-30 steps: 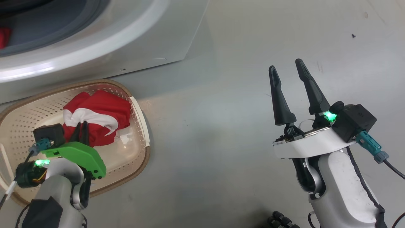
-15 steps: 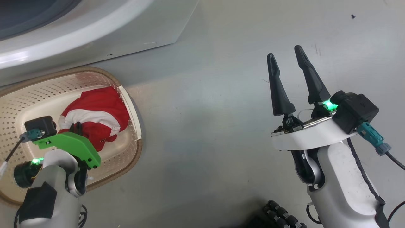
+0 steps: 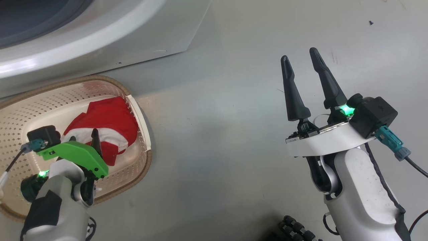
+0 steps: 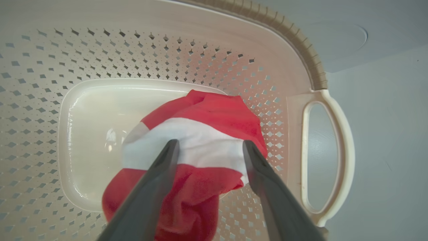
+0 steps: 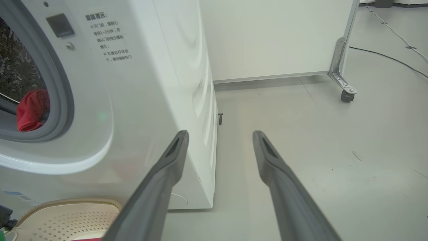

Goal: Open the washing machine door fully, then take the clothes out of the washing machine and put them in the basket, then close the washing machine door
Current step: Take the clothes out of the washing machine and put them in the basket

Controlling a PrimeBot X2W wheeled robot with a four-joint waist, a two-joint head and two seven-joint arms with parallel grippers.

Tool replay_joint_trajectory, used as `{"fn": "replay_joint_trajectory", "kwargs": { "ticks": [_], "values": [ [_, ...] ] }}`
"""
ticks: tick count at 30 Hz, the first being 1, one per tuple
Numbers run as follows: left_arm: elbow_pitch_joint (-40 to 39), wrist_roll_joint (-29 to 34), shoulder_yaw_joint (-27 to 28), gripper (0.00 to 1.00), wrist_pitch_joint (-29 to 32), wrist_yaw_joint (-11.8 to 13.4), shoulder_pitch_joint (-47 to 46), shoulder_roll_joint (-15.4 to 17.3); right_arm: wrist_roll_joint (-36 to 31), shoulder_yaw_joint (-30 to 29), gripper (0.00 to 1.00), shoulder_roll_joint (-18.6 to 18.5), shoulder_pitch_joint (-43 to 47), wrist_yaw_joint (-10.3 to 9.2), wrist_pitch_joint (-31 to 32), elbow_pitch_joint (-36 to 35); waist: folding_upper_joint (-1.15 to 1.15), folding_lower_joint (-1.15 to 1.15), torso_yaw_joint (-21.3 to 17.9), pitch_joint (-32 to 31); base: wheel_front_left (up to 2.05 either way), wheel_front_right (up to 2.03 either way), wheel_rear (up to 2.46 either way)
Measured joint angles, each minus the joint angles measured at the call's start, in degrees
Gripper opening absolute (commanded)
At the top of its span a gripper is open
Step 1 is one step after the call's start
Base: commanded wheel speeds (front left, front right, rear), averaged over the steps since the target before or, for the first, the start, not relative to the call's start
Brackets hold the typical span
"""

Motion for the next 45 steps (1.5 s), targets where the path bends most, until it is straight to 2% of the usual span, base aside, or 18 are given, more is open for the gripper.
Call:
{"fn": "replay_joint_trajectory", "kwargs": {
  "ticks": [9,14,21,25,39,45],
  "values": [
    [3.14,0.47,-1.35,1.00,-4.13,-1.47,-0.23,-0.74,-0.27,-0.69,1.00,-0.01,0.06,0.02,0.00,1.85,0.00,0.00,0.75,-3.52,0.00,0.00,0.00],
    [3.08,1.26,-2.65,1.00,-7.79,-2.77,-0.24,-1.31,-1.79,-2.30,1.00,-0.02,0.58,0.02,0.00,2.83,0.00,0.00,1.65,-6.09,0.00,0.00,0.00],
    [1.93,3.68,-4.74,1.00,-13.78,-3.35,-0.17,-1.91,-3.14,-3.58,1.00,-0.02,2.75,0.09,0.00,4.59,0.00,0.00,3.64,-9.99,0.00,0.00,0.00],
    [0.86,4.12,-5.59,1.00,-14.67,-3.83,0.10,-2.41,-4.34,-4.79,1.00,-0.02,4.12,0.11,0.00,5.35,0.00,0.00,4.86,-12.45,0.00,0.00,0.00],
    [-9.45,9.79,-8.86,1.00,-15.73,-4.01,2.52,-2.74,-5.69,-6.20,1.00,-0.03,8.91,1.13,0.00,8.12,0.00,0.00,9.70,-21.86,0.00,0.00,0.00],
    [-15.89,11.61,-8.11,1.00,-15.72,-2.72,4.51,-2.59,-6.11,-6.32,1.00,-0.02,10.35,1.57,0.00,8.72,0.00,0.00,11.03,-24.92,0.00,0.00,0.00]
  ]
}}
